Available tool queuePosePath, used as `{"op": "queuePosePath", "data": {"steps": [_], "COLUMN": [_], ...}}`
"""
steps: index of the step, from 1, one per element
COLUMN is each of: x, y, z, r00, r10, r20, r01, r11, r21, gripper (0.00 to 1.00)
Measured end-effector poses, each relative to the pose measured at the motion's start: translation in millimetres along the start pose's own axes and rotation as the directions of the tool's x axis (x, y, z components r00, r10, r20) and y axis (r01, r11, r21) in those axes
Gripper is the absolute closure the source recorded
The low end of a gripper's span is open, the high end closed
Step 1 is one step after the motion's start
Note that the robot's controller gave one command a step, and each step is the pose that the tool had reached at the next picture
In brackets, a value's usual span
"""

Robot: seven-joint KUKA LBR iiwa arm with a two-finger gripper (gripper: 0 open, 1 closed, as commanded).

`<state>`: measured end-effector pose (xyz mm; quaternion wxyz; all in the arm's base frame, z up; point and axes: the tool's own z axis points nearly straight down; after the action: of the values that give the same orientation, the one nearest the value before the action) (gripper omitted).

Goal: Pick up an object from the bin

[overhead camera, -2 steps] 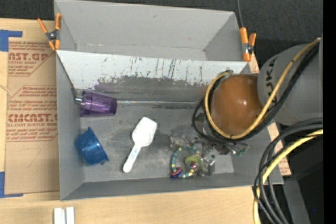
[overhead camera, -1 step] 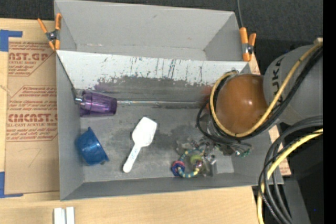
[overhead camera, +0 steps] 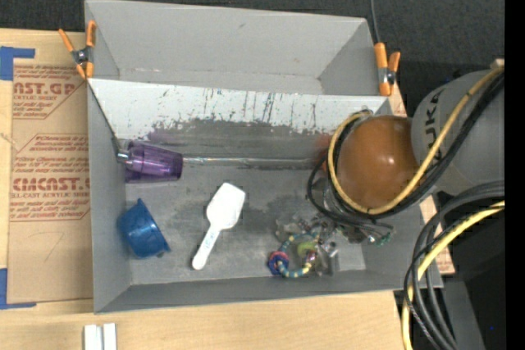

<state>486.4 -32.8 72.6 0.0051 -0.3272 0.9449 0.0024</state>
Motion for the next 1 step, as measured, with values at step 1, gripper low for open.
{"op": "queuePosePath", "data": {"steps": [1], "x": [2.1], "y": [2.7], "z": [-14.2], "r00": [1.0], "r10": [0.0], "r20": [-0.01], "r01": [0.0], "r11": [1.0], "r21": [-0.009], "gripper": [1.0]}}
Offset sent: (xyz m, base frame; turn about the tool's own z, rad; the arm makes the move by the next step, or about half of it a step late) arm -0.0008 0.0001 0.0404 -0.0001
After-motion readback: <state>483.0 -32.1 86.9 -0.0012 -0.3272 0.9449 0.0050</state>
